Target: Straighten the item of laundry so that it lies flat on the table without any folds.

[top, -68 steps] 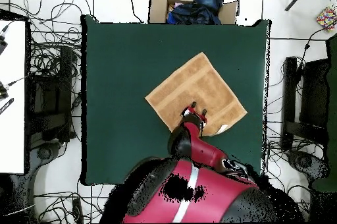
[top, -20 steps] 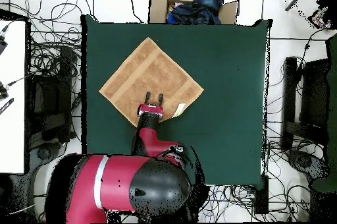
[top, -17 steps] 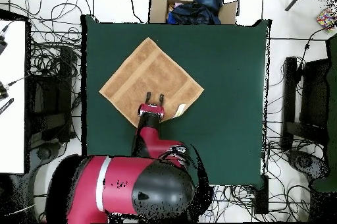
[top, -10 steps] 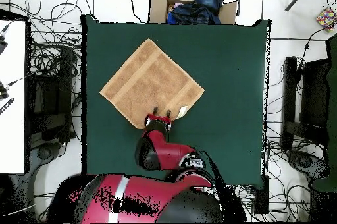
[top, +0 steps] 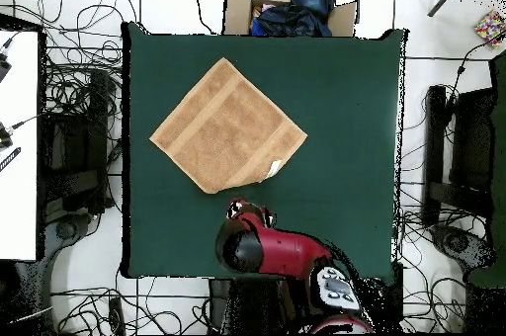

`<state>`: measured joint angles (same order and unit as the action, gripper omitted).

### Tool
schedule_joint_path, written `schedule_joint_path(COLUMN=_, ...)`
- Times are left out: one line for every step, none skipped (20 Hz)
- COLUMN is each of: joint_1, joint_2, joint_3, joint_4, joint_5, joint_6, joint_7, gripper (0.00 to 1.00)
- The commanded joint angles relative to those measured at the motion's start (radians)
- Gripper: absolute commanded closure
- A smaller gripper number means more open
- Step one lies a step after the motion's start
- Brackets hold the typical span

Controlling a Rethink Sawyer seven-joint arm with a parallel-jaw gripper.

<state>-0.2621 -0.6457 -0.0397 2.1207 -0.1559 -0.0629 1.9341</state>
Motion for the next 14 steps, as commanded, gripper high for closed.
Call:
schedule_joint_path(joint_1=-0.013, joint_2=0.029, joint_3=0.108, joint_4=-0.009, joint_5=0.006, joint_6=-0.068, joint_7=0.171, gripper=0.00)
schedule_joint_path(joint_1=-0.011, joint_2=0.034, joint_3=0.100, joint_4=-0.023, joint_5=0.016, joint_6=-0.065, joint_7=0.172, gripper=0.00)
schedule_joint_path(joint_1=-0.008, joint_2=0.037, joint_3=0.088, joint_4=-0.039, joint_5=0.032, joint_6=-0.052, joint_7=0.171, gripper=0.00)
schedule_joint_path(joint_1=-0.002, joint_2=0.057, joint_3=0.067, joint_4=-0.066, joint_5=0.051, joint_6=-0.055, joint_7=0.173, gripper=0.00)
schedule_joint_path(joint_1=0.004, joint_2=0.076, joint_3=0.047, joint_4=-0.093, joint_5=0.071, joint_6=-0.057, joint_7=0.174, gripper=0.00)
schedule_joint_path(joint_1=0.003, joint_2=0.105, joint_3=0.035, joint_4=-0.131, joint_5=0.086, joint_6=-0.056, joint_7=0.169, gripper=0.00)
schedule_joint_path(joint_1=0.011, joint_2=0.128, joint_3=0.019, joint_4=-0.168, joint_5=0.109, joint_6=-0.051, joint_7=0.165, gripper=0.00)
schedule_joint_path(joint_1=0.021, joint_2=0.139, joint_3=0.009, joint_4=-0.204, joint_5=0.135, joint_6=-0.020, joint_7=0.157, gripper=0.00)
schedule_joint_path(joint_1=0.042, joint_2=0.150, joint_3=-0.014, joint_4=-0.235, joint_5=0.159, joint_6=-0.009, joint_7=0.154, gripper=0.00)
schedule_joint_path(joint_1=0.052, joint_2=0.161, joint_3=-0.018, joint_4=-0.260, joint_5=0.175, joint_6=0.010, joint_7=0.149, gripper=0.00)
schedule_joint_path(joint_1=0.071, joint_2=0.167, joint_3=-0.033, joint_4=-0.284, joint_5=0.185, joint_6=0.027, joint_7=0.136, gripper=0.00)
schedule_joint_path(joint_1=0.095, joint_2=0.170, joint_3=-0.051, joint_4=-0.300, joint_5=0.205, joint_6=0.038, joint_7=0.136, gripper=0.00)
schedule_joint_path(joint_1=0.091, joint_2=0.168, joint_3=-0.037, joint_4=-0.308, joint_5=0.206, joint_6=0.061, joint_7=0.129, gripper=0.00)
schedule_joint_path(joint_1=0.106, joint_2=0.169, joint_3=-0.045, joint_4=-0.319, joint_5=0.211, joint_6=0.074, joint_7=0.120, gripper=0.00)
